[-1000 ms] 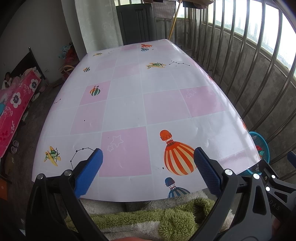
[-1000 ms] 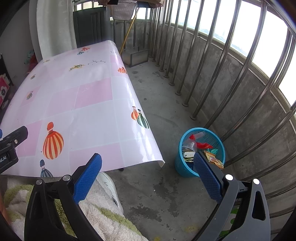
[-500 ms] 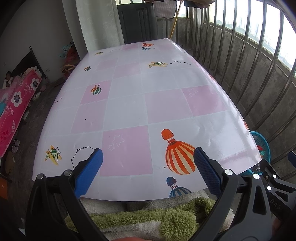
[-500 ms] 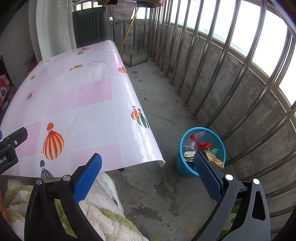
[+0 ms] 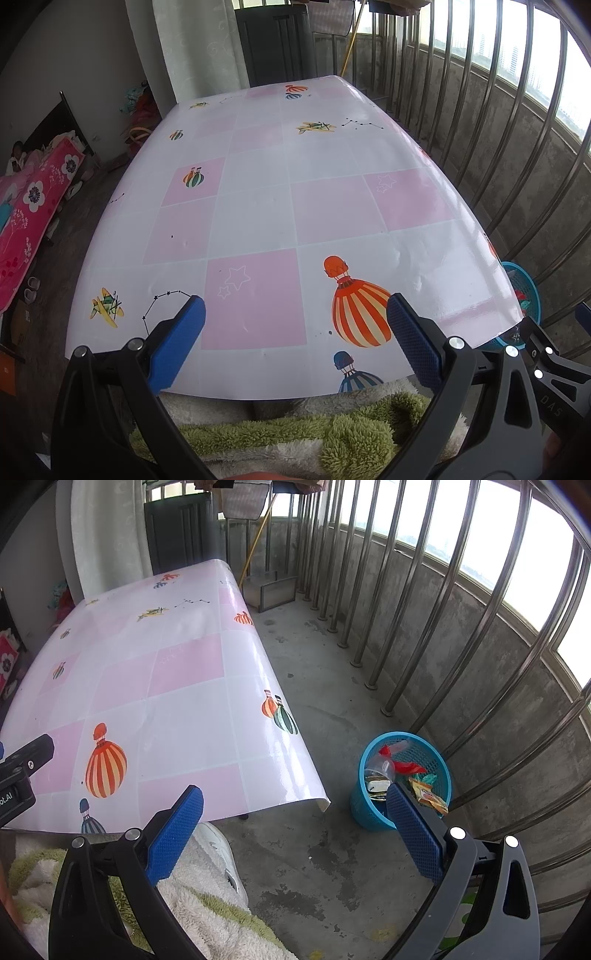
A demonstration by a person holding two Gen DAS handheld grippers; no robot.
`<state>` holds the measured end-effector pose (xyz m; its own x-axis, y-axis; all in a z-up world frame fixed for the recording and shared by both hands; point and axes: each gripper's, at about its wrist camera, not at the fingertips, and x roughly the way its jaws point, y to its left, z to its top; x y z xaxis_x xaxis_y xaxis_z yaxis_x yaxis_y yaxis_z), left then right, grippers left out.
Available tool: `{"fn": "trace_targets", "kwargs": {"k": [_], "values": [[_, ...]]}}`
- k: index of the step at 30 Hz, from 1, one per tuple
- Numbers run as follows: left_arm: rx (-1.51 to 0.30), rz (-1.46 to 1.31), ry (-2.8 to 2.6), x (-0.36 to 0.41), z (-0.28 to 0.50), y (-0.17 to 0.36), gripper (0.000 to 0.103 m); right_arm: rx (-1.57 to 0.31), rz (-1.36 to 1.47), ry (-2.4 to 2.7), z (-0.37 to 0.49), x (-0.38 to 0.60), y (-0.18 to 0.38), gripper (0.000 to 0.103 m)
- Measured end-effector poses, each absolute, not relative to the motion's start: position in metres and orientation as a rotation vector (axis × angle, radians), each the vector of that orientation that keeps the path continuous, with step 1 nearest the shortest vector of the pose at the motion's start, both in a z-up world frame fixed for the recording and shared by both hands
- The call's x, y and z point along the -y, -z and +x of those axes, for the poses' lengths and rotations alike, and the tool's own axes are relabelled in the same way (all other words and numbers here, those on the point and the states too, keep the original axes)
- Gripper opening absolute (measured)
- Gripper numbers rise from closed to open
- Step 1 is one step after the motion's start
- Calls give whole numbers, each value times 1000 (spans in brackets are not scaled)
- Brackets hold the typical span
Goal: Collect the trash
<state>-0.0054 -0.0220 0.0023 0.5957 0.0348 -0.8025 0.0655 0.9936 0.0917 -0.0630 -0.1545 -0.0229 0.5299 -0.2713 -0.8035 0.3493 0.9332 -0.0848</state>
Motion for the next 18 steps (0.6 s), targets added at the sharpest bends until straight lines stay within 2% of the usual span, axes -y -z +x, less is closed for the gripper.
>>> {"fn": "trace_targets", "kwargs": {"k": [18], "values": [[-935,117,20,21,-5,-2,94,-945,94,371,-63,154,24,96]]}}
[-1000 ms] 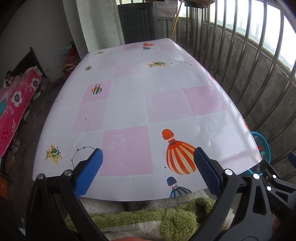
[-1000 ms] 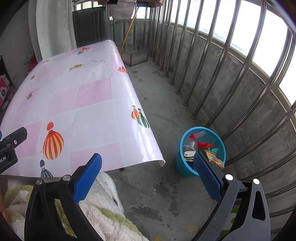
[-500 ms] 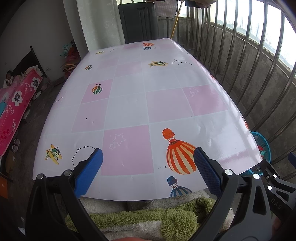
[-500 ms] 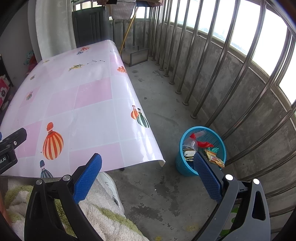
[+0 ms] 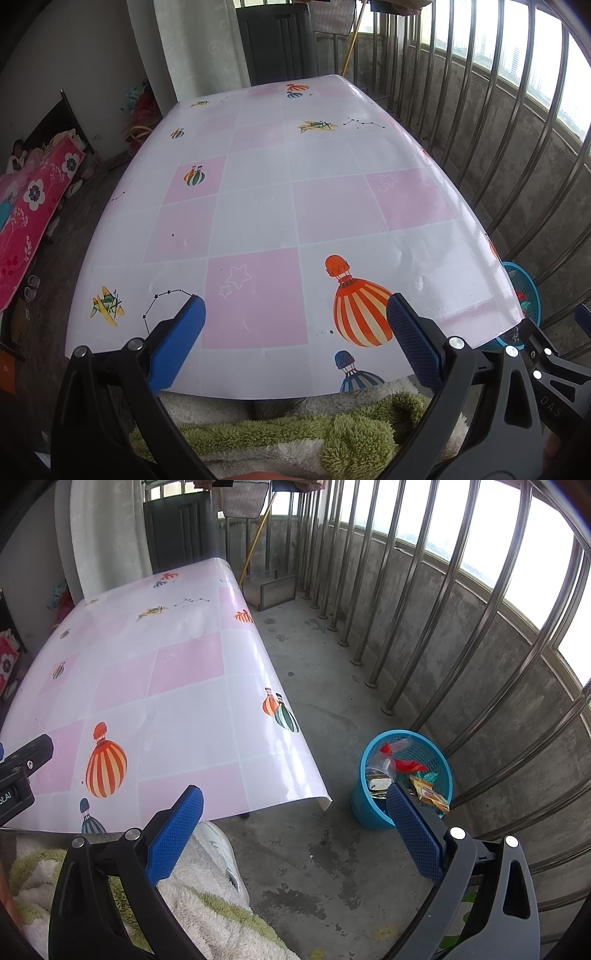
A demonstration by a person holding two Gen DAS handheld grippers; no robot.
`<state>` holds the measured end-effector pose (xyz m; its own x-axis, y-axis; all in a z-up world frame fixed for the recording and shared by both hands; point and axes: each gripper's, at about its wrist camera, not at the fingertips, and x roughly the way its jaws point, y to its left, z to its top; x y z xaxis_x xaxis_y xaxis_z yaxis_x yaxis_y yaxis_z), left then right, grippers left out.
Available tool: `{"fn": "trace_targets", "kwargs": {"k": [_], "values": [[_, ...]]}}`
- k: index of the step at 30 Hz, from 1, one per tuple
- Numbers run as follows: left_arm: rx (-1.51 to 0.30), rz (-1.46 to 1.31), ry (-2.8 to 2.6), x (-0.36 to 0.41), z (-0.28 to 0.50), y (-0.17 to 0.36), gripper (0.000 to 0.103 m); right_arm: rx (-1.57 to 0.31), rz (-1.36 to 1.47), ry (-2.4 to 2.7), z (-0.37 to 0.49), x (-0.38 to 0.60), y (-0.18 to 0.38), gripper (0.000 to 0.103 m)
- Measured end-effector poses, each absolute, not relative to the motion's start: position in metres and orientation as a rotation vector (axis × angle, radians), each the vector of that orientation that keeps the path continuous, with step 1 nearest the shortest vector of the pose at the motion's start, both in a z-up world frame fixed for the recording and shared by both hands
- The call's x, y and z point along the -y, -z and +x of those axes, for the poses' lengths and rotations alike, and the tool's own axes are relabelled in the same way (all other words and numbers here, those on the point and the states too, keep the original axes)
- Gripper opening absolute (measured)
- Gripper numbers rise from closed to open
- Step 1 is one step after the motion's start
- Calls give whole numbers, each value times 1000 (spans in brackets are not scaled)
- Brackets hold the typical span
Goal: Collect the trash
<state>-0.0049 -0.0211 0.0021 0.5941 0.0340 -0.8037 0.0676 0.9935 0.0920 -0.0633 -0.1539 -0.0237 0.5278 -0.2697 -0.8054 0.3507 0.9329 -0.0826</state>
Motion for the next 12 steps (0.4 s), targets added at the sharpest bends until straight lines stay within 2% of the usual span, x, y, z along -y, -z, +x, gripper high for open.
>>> {"fn": "trace_targets", "kwargs": {"k": [12], "values": [[-941,113,15,20,-9,1,94,-947,97,371,-64,152,26,96]]}}
